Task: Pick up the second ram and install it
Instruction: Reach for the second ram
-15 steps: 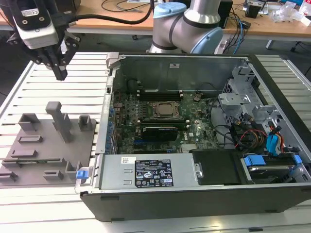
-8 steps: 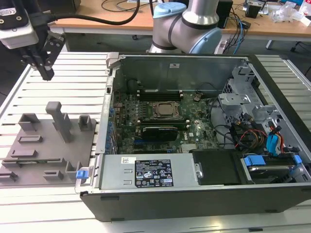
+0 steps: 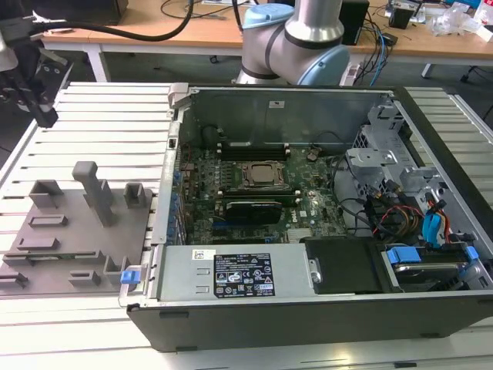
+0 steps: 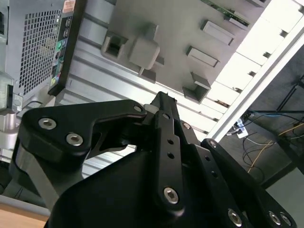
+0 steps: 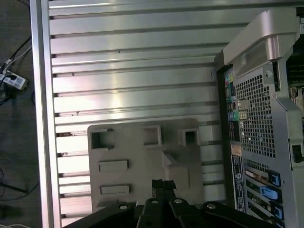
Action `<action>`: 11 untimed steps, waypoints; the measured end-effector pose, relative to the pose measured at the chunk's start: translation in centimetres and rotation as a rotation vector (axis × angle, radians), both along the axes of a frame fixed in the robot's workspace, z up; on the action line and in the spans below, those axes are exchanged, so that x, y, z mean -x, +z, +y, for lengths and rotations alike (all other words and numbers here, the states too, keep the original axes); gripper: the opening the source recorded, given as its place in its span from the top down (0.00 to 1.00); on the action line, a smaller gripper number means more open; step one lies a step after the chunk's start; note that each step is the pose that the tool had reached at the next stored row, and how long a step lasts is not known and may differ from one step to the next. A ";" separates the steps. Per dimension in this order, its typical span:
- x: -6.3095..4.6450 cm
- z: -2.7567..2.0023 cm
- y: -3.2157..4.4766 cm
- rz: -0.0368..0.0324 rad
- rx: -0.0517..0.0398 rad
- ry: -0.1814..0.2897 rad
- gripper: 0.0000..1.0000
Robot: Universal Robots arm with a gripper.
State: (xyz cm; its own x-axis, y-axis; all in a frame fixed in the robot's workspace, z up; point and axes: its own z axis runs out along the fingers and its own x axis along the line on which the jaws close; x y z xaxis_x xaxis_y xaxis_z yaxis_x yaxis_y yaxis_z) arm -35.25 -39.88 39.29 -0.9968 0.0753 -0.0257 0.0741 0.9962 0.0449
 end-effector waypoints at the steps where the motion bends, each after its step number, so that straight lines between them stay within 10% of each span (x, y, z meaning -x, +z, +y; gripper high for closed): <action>1: 0.4 0.00 0.00 0.0001 0.0001 0.000 0.89; 11: 3.0 -0.02 -0.02 -0.0003 0.0001 0.000 0.89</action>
